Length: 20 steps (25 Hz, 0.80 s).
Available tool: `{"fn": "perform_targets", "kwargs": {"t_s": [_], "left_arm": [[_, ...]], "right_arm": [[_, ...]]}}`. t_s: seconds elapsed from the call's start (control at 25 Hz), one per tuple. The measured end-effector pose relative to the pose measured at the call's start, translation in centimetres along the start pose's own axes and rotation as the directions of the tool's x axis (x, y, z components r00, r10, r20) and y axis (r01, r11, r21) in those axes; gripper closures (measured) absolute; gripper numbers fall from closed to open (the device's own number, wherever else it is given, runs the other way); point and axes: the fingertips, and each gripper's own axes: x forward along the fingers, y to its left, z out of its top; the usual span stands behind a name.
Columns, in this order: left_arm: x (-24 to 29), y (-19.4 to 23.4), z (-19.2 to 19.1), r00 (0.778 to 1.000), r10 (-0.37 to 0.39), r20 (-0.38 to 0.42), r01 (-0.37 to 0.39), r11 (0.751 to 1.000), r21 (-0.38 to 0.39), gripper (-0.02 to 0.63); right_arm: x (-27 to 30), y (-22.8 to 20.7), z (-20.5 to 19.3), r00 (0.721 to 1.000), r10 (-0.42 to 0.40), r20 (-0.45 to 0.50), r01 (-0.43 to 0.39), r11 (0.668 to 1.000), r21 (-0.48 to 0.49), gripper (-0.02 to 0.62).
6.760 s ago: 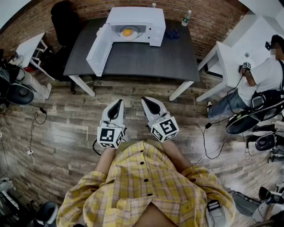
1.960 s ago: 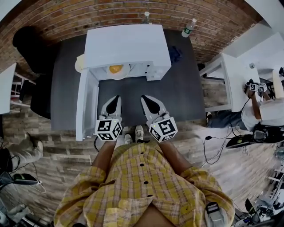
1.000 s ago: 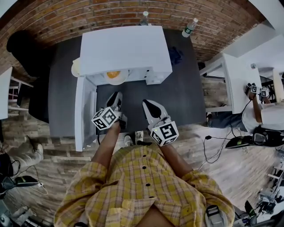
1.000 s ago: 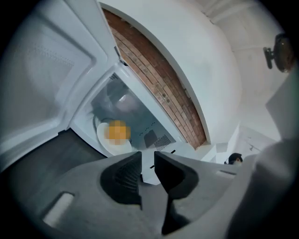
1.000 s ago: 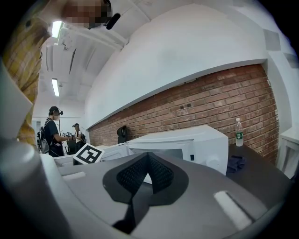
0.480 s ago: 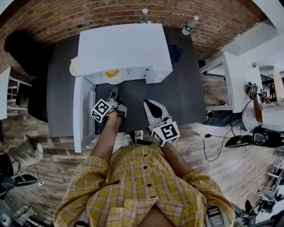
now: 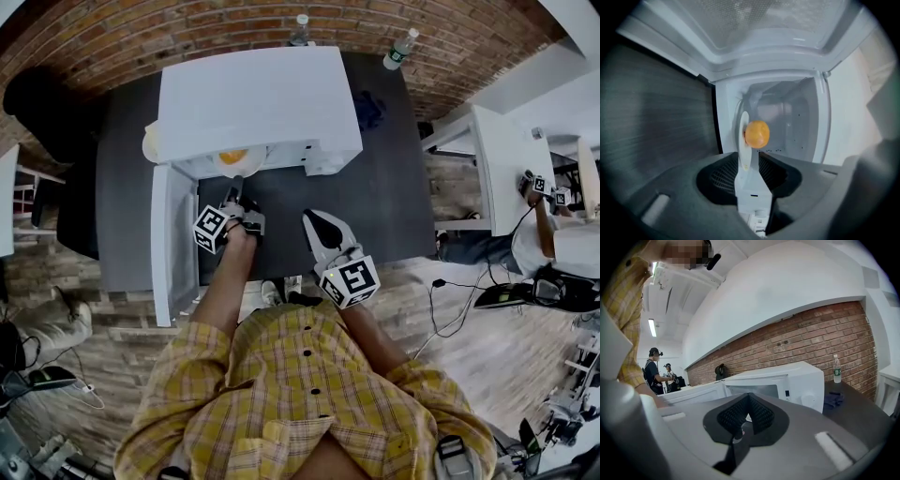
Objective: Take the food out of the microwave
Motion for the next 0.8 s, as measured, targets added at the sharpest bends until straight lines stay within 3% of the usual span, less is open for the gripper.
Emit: {"fn": "perform_targets", "kwargs": {"t_s": [0.32,0.8], "left_arm": [[1.4,1.6,1.4,0.999,0.028,0.047,-0.024,0.997,-0.076,0.482],[2.6,2.2,2.0,0.997,0.053,0.052,-0.049,0.996,-0.069,0.543]], "right_arm": [[0.2,-0.4,-0.1,1.000,-0.002,-0.013,0.002,1.000,0.006,0.592],[0.1,-0.7,-0.6,1.000,-0.003,-0.028,0.004,1.000,0.012,0.592]]}}
